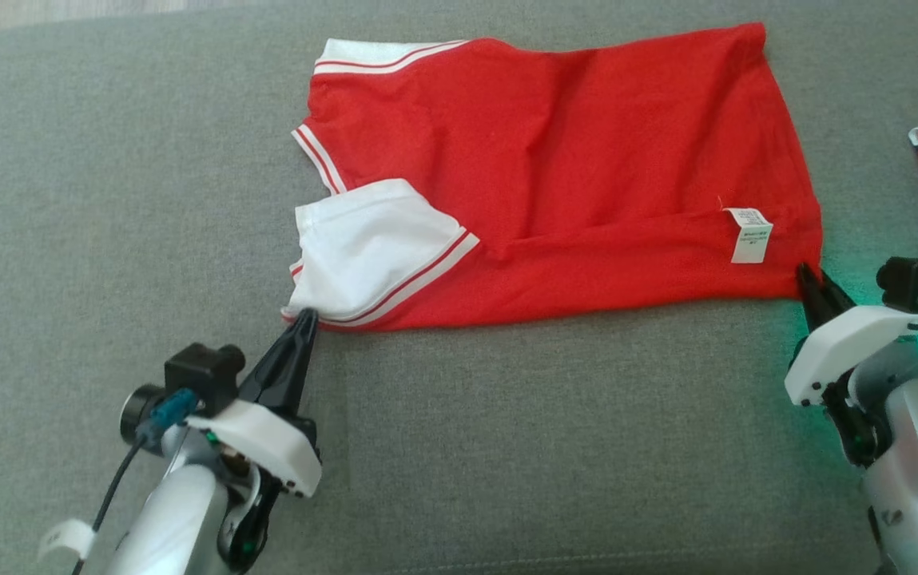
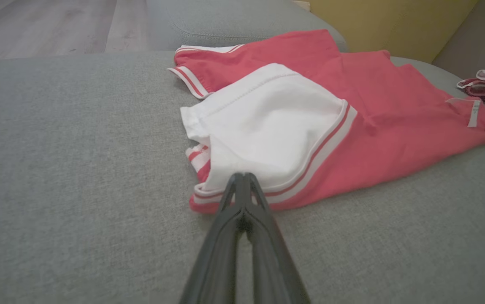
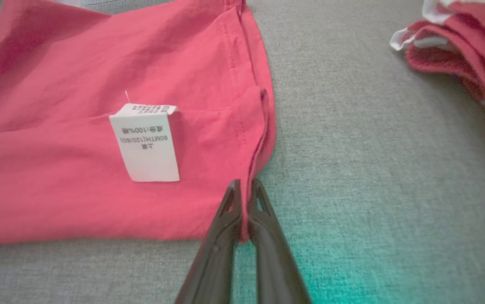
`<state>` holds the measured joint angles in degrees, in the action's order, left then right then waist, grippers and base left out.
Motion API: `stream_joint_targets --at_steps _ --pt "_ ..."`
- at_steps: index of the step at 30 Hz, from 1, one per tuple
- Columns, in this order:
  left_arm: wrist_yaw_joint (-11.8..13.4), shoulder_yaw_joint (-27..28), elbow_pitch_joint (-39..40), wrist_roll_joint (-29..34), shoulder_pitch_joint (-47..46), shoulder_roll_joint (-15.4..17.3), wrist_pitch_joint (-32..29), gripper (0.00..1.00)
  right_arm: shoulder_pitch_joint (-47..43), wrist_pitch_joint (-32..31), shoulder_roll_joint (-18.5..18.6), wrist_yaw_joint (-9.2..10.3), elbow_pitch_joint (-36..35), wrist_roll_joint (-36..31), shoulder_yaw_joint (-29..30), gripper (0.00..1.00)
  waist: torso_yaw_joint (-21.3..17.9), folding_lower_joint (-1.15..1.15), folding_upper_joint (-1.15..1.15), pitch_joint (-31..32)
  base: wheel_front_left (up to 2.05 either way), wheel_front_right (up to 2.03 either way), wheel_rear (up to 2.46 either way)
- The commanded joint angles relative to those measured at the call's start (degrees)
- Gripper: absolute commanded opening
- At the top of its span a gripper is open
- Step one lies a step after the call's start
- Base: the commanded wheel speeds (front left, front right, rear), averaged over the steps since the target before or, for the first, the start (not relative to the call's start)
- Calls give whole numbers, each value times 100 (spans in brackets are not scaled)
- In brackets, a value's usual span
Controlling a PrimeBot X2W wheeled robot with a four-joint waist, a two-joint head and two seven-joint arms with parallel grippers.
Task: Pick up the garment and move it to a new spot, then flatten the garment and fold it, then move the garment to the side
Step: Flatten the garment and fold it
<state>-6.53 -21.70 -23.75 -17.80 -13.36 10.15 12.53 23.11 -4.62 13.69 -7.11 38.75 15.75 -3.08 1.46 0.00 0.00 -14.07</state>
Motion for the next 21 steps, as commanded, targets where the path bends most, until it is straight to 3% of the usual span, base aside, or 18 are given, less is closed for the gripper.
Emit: stream_joint_targets --at_steps 1,4,9,10,11,21 --pt "37 164 221 -7 49 170 -24 0 0 17 122 -37 -179 67 -138 0 -7 0 0 60 0 0 0" --pt "91 163 420 -46 271 229 -130 0 -89 105 197 -37 -285 108 -172 0 -25 0 0 148 0 0 0" --pt "388 354 646 -139 557 332 -296 3 -259 121 313 -37 -440 194 -181 0 -43 0 0 222 0 0 0" --pt "421 346 658 -94 550 375 -322 55 -281 117 327 -37 -465 206 -187 0 -48 0 0 220 0 0 0" --pt "443 351 680 -80 520 386 -322 100 -300 104 338 -37 -488 222 -207 0 -51 0 0 211 0 0 0" --pt "178 166 460 -156 -67 450 -563 100 -270 -31 415 -37 -682 280 -287 0 -119 0 0 -19 0 0 0"
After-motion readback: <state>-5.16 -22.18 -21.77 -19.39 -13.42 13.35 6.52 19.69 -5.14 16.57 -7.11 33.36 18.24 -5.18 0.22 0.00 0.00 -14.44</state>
